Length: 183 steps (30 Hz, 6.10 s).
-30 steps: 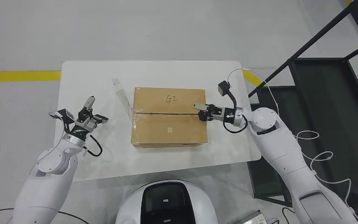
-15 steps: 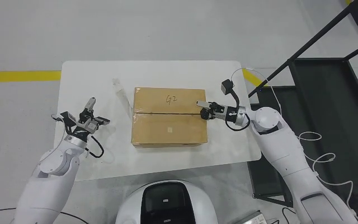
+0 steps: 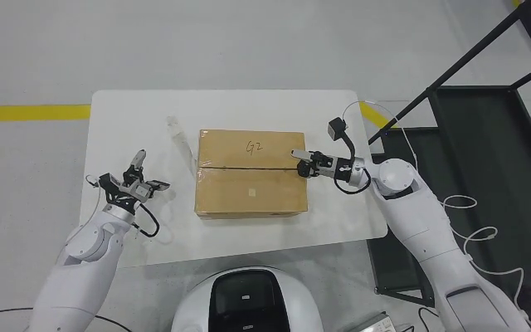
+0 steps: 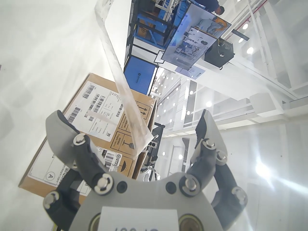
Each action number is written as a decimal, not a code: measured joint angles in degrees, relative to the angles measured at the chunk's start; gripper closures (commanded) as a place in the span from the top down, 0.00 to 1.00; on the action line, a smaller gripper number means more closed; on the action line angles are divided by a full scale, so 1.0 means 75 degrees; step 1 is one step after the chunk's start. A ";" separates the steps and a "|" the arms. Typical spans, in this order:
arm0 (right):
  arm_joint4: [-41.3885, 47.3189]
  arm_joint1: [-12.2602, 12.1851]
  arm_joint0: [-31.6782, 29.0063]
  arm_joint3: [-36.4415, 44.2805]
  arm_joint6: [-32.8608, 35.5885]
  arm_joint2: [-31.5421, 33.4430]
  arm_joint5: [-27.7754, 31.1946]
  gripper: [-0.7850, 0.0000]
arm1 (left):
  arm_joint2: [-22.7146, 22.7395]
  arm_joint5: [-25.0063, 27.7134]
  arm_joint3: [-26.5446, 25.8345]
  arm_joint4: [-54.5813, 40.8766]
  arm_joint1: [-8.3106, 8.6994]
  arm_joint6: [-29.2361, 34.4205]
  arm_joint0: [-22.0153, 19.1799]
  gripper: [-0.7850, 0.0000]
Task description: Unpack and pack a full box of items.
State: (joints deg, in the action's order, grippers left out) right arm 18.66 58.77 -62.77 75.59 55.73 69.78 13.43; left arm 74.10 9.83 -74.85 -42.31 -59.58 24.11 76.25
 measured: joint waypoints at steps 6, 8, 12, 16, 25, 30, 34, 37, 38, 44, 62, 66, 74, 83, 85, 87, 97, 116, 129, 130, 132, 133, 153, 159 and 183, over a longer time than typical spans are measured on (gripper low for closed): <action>0.0000 0.0000 0.0000 0.0000 0.0000 0.0000 0.0000 1.00 | 0.0001 -0.0002 -0.0001 0.0002 0.0001 -0.0001 0.0001 1.00; 0.0000 0.0000 0.0000 0.0000 0.0000 0.0000 0.0000 1.00 | -0.0034 -0.0022 -0.0062 0.0077 -0.0014 -0.0076 -0.0036 1.00; 0.0000 0.0000 0.0000 0.0000 0.0000 0.0000 0.0000 1.00 | -0.0369 -0.0106 0.0021 0.0137 -0.0147 -0.0319 -0.0352 1.00; 0.0000 0.0000 0.0000 0.0000 0.0000 0.0000 0.0000 1.00 | -0.0821 -0.0023 0.0556 0.0126 -0.0323 -0.0425 -0.0779 1.00; 0.0000 0.0000 0.0000 0.0000 0.0000 0.0000 0.0000 1.00 | -0.1320 0.0679 0.1756 -0.0017 -0.0652 -0.0294 -0.1541 1.00; 0.0000 0.0000 0.0000 0.0000 0.0000 0.0000 0.0000 1.00 | -0.1525 0.0743 0.2309 0.0006 -0.0808 -0.0159 -0.1931 0.70; 0.0000 0.0000 0.0000 0.0000 0.0000 0.0000 0.0000 1.00 | -0.1637 0.0635 0.2657 -0.0160 -0.0927 0.0031 -0.2202 0.25; 0.0000 0.0000 0.0000 0.0000 0.0000 0.0000 0.0000 1.00 | -0.1697 0.0590 0.2881 -0.0263 -0.1011 0.0112 -0.2364 0.00; 0.0000 0.0000 0.0000 0.0000 0.0000 0.0000 0.0000 1.00 | -0.1711 0.0614 0.2956 -0.0297 -0.1041 0.0132 -0.2407 0.00; 0.0000 0.0000 0.0000 0.0000 0.0000 0.0000 0.0000 1.00 | -0.1639 0.0957 0.3160 -0.0553 -0.1153 0.0277 -0.2447 0.00; 0.0000 0.0000 0.0000 0.0000 0.0000 0.0000 0.0000 1.00 | -0.0684 0.2554 0.1856 -0.0550 -0.1103 0.0255 -0.1163 0.00; 0.0000 0.0000 0.0000 0.0000 0.0000 0.0000 0.0000 1.00 | -0.0497 0.2942 0.1336 -0.0266 -0.1084 0.0035 -0.0773 0.00; 0.0000 0.0000 0.0000 0.0000 0.0000 0.0000 0.0000 1.00 | -0.0411 0.3278 0.0291 0.1015 -0.1092 -0.0701 -0.0163 0.00; 0.0000 0.0000 0.0000 0.0000 0.0000 0.0000 0.0000 1.00 | -0.0564 0.2846 -0.0770 0.2547 -0.1153 -0.1543 0.0171 0.00; 0.0000 0.0000 0.0000 0.0000 0.0000 0.0000 0.0000 1.00 | -0.0576 0.2699 -0.0960 0.2954 -0.1155 -0.1673 0.0211 0.00; 0.0000 0.0000 0.0000 0.0000 0.0000 0.0000 0.0000 1.00 | -0.0590 0.2540 -0.1177 0.3494 -0.1155 -0.1834 0.0262 0.00; 0.0000 0.0000 0.0000 0.0000 0.0000 0.0000 0.0000 1.00 | -0.0794 0.1779 -0.1776 0.4826 -0.1209 -0.2203 0.0424 0.00; 0.0000 0.0000 0.0000 0.0000 0.0000 0.0000 0.0000 1.00 | -0.0795 0.1770 -0.1782 0.4828 -0.1210 -0.2207 0.0427 0.00; 0.0000 0.0000 0.0000 0.0000 0.0000 0.0000 0.0000 1.00 | -0.0965 0.0953 -0.2347 0.5842 -0.1274 -0.2328 0.0258 0.00; 0.0000 0.0000 0.0000 0.0000 0.0000 0.0000 0.0000 1.00 | -0.0989 0.0895 -0.2395 0.5932 -0.1279 -0.2318 0.0250 0.00; 0.0000 0.0000 0.0000 0.0000 0.0000 0.0000 0.0000 1.00 | -0.1039 0.0757 -0.2506 0.6126 -0.1289 -0.2293 0.0242 0.00; 0.0000 0.0000 0.0000 0.0000 0.0000 0.0000 0.0000 1.00 | -0.1055 0.0687 -0.2550 0.6218 -0.1292 -0.2284 0.0240 0.00; 0.0000 0.0000 0.0000 0.0000 0.0000 0.0000 0.0000 1.00 | -0.2046 -0.0036 -0.2124 0.7554 -0.1565 -0.2560 -0.0216 0.00; 0.0000 0.0000 0.0000 0.0000 0.0000 0.0000 0.0000 1.00 | -0.2221 -0.0097 -0.1882 0.7845 -0.1640 -0.2674 -0.0313 0.00; 0.2133 -0.0236 -0.0863 0.0482 0.0249 0.1915 0.0465 1.00 | -0.2319 0.0199 -0.1733 0.8212 -0.1805 -0.2686 -0.0332 1.00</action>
State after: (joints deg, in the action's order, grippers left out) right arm 34.66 57.01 -69.25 79.20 57.60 84.14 16.92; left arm 56.71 11.33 -87.85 19.28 -73.11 3.97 73.76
